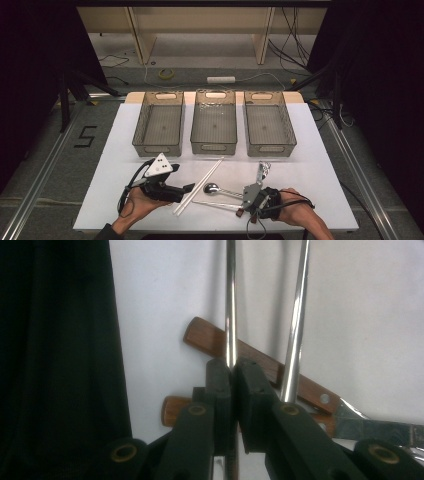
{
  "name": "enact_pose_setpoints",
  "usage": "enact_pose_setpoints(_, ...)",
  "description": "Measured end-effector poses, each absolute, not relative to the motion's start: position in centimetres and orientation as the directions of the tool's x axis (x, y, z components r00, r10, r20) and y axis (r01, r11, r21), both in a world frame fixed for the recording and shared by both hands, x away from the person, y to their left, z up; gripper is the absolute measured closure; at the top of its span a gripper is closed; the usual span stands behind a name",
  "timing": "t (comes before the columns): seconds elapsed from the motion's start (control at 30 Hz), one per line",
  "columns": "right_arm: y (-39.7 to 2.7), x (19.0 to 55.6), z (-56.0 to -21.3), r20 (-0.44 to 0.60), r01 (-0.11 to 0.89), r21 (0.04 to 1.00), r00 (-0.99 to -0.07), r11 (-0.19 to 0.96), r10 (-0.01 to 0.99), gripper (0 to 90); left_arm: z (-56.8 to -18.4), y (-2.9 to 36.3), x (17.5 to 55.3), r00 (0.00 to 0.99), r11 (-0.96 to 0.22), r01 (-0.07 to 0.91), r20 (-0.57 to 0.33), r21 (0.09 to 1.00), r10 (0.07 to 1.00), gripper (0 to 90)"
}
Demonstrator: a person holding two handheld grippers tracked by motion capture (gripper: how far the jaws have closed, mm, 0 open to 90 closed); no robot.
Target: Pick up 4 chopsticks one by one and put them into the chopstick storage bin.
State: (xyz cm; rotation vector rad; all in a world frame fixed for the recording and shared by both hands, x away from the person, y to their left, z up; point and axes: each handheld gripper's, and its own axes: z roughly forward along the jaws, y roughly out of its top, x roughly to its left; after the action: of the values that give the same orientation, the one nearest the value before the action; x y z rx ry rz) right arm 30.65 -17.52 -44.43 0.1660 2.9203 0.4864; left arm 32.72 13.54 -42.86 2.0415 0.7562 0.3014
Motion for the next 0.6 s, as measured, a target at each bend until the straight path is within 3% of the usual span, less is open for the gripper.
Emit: enact_pose_setpoints(0.6, -17.6, 30.7, -42.5, -0.177, 0.066, 0.409, -0.973, 0.91, 0.15, 85.5, -43.9, 9.9, 31.9, 0.864, -0.509, 0.349, -0.059, 0.787, 0.5, 18.6)
